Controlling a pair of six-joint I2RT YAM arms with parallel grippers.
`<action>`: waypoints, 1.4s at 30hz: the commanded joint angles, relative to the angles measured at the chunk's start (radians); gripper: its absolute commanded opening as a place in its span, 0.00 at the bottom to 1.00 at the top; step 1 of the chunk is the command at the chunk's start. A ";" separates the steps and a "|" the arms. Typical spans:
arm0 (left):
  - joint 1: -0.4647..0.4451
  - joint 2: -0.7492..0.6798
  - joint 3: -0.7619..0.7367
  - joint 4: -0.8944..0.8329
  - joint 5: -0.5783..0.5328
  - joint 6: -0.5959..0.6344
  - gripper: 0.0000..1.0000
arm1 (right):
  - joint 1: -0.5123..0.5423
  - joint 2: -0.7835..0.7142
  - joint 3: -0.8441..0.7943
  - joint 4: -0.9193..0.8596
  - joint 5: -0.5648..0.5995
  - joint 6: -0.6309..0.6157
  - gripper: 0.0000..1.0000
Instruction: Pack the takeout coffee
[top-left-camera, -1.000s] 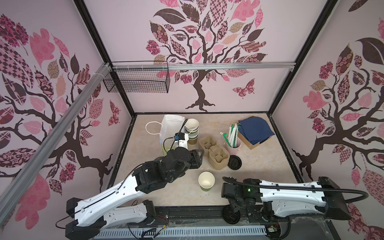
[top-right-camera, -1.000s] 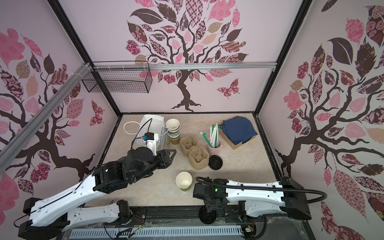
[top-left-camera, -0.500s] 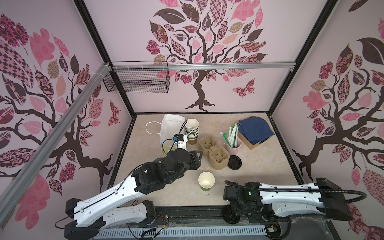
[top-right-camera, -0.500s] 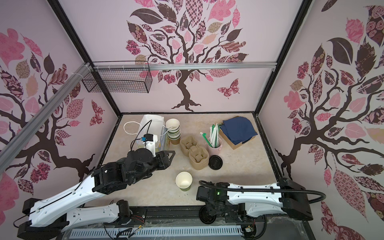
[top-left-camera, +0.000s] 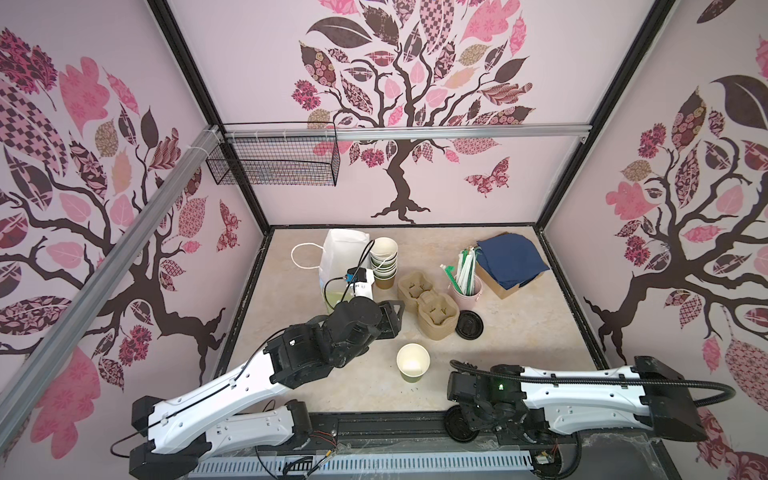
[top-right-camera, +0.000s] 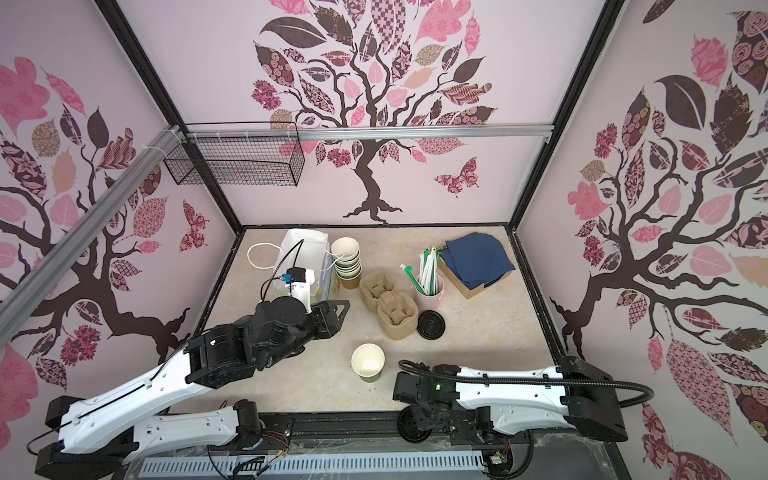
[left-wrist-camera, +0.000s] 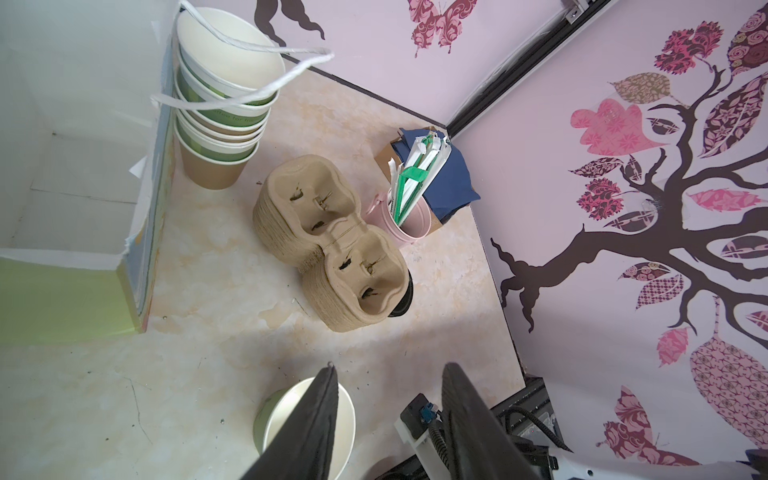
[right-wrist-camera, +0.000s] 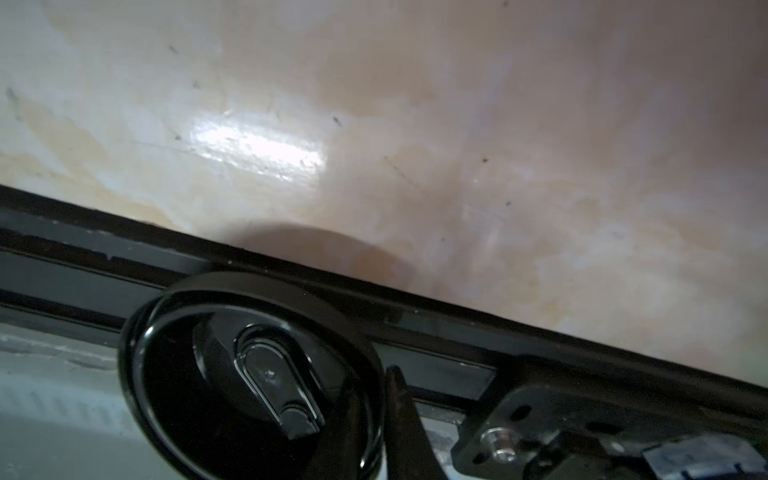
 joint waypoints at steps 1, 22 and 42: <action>-0.003 0.002 -0.021 0.015 -0.026 0.000 0.45 | -0.009 -0.067 0.022 -0.091 0.047 0.021 0.09; 0.056 -0.029 -0.099 0.027 0.463 -0.190 0.73 | -0.183 -0.030 0.637 -0.160 0.199 -0.161 0.10; 0.072 -0.122 -0.202 0.037 0.510 -0.265 0.60 | -0.241 0.097 0.701 0.066 0.003 -0.182 0.11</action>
